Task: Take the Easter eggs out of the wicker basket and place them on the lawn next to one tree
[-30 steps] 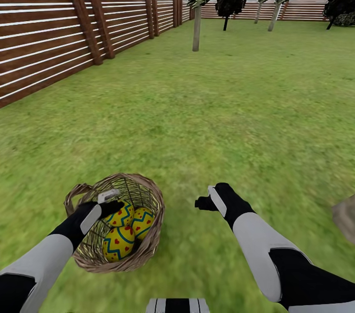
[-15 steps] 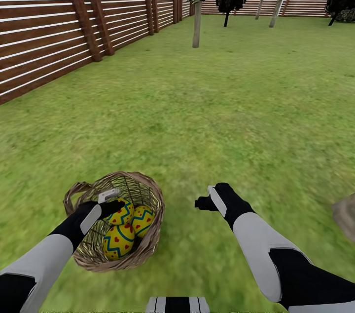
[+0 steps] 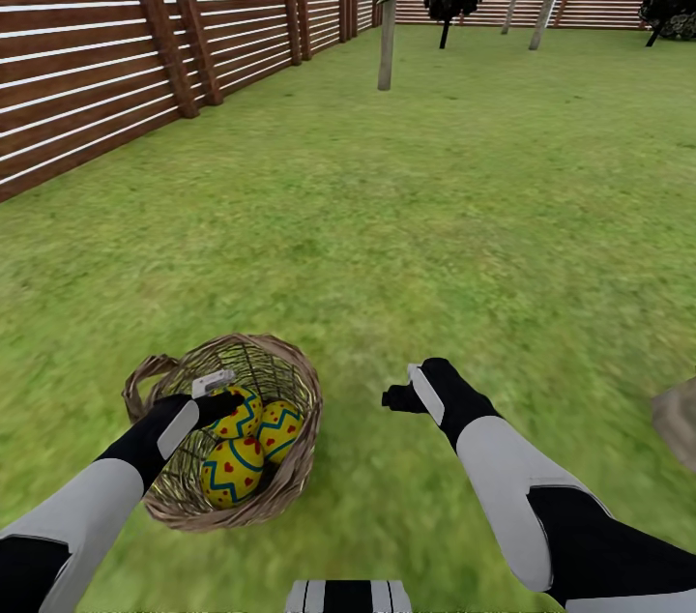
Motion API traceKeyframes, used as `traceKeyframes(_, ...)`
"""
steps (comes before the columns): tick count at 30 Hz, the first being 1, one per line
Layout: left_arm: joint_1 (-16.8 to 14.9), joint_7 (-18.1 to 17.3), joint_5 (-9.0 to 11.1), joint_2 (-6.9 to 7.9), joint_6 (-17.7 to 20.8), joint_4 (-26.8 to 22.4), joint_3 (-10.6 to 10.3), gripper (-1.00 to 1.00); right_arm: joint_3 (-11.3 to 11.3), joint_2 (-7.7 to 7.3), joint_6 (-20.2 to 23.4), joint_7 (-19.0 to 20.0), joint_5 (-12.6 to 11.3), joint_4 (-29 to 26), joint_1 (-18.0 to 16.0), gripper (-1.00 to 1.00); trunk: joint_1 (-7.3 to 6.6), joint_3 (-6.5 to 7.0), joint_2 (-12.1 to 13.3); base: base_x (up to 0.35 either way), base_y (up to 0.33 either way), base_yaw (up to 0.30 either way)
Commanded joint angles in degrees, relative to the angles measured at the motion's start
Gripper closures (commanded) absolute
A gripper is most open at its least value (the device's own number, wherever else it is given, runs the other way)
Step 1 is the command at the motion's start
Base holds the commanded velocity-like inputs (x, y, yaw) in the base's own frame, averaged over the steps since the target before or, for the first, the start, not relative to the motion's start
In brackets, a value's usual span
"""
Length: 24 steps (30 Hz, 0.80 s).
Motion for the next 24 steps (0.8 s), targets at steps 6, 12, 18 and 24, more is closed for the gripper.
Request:
traceKeyframes(6, 0.0, 0.4, 0.6, 0.08, 0.2, -0.1, -0.5, -1.0, -0.3, 0.06, 0.2, -0.5, -0.5, -0.1, 0.0, -1.0, -0.01, -0.05, 0.0, 0.0, 0.0, 0.0)
traceKeyframes(12, 0.0, 0.4, 0.6, 0.08, 0.2, -0.1, -0.6, -1.0, -0.4, 0.06, 0.2, -0.5, -0.6, -0.1, 0.0, -1.0, 0.07, -0.71, -0.1, 0.0, 0.0, 0.0)
traceKeyframes(18, 0.0, 0.3, 0.6, 0.08, 0.2, -0.1, -0.6, -1.0, -0.3, 0.06, 0.2, -0.5, -0.5, -0.1, 0.0, -1.0, 0.07, -0.71, -0.1, 0.0, 0.0, 0.0)
traceKeyframes(24, 0.0, 0.3, 0.6, 0.08, 0.1, -0.1, -0.6, -1.0, -0.3, 0.06, 0.2, -0.5, -0.5, -0.1, 0.0, -1.0, 0.07, -0.71, -0.1, 0.0, 0.0, 0.0)
